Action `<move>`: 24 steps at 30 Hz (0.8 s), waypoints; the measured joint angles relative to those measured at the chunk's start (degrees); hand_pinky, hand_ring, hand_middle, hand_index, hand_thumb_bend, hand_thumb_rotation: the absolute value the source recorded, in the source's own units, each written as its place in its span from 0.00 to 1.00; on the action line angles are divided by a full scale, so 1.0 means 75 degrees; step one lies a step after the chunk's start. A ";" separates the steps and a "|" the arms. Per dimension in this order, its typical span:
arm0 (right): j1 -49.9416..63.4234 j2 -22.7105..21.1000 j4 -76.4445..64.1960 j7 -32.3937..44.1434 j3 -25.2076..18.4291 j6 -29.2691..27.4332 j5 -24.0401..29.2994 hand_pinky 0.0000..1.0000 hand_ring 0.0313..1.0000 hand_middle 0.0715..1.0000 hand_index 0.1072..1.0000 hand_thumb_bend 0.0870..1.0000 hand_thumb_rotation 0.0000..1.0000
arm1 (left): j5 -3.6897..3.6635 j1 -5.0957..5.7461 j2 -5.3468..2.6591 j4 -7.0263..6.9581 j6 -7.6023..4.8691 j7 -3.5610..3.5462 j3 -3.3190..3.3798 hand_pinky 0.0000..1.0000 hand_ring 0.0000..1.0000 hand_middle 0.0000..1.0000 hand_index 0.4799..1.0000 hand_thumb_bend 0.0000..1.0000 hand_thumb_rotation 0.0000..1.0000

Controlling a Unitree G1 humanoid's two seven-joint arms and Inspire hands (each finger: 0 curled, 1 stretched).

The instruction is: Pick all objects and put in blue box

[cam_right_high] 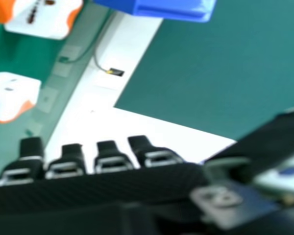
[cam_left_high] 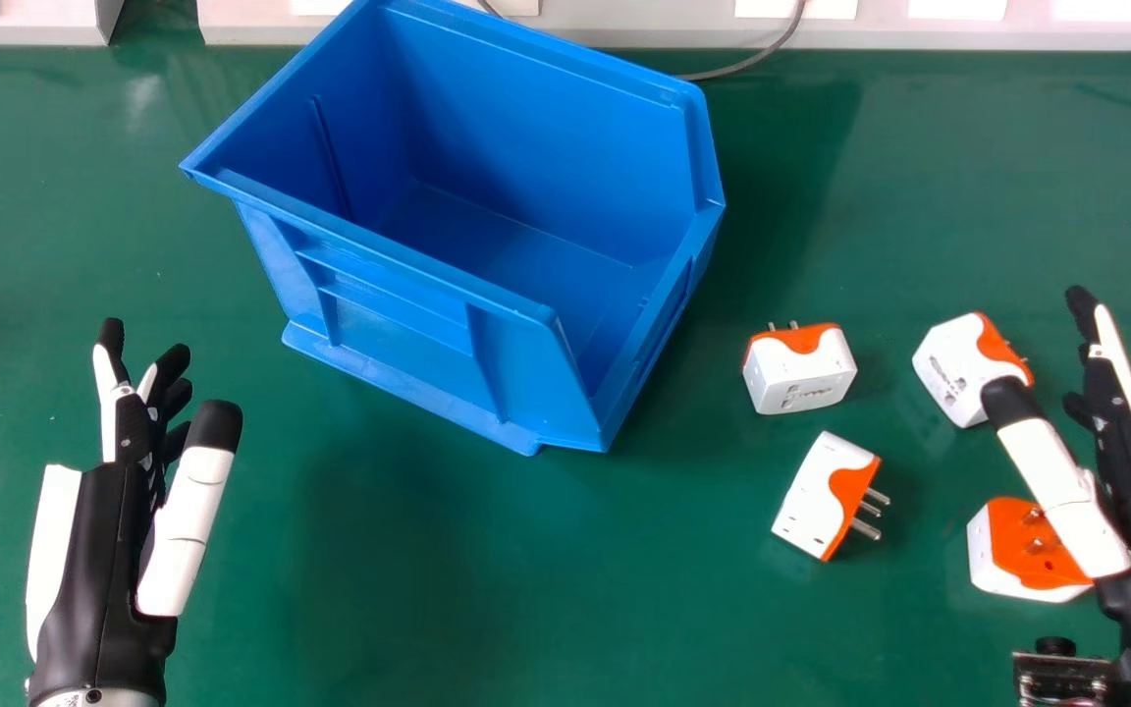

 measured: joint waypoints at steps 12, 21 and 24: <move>0.0000 0.0006 -0.0006 -0.0006 -0.0027 0.0010 -0.0009 0.91 1.00 1.00 0.98 0.61 1.00 | -0.0016 -0.0005 0.0007 -0.0009 0.0015 -0.0042 -0.0001 0.92 0.95 0.96 0.89 0.85 1.00; 0.0038 0.0039 -0.0221 -0.0013 -0.0041 0.0169 -0.0077 0.91 1.00 1.00 0.97 0.62 1.00 | -0.0025 -0.0032 0.0011 0.0071 0.0015 -0.0066 0.0000 0.92 0.95 0.96 0.89 0.85 1.00; 0.0046 0.0045 -0.0244 -0.0021 -0.0032 0.0168 -0.0108 0.90 1.00 1.00 0.97 0.62 1.00 | -0.0024 -0.0028 0.0011 0.0068 0.0027 -0.0069 0.0000 0.92 0.95 0.96 0.89 0.85 1.00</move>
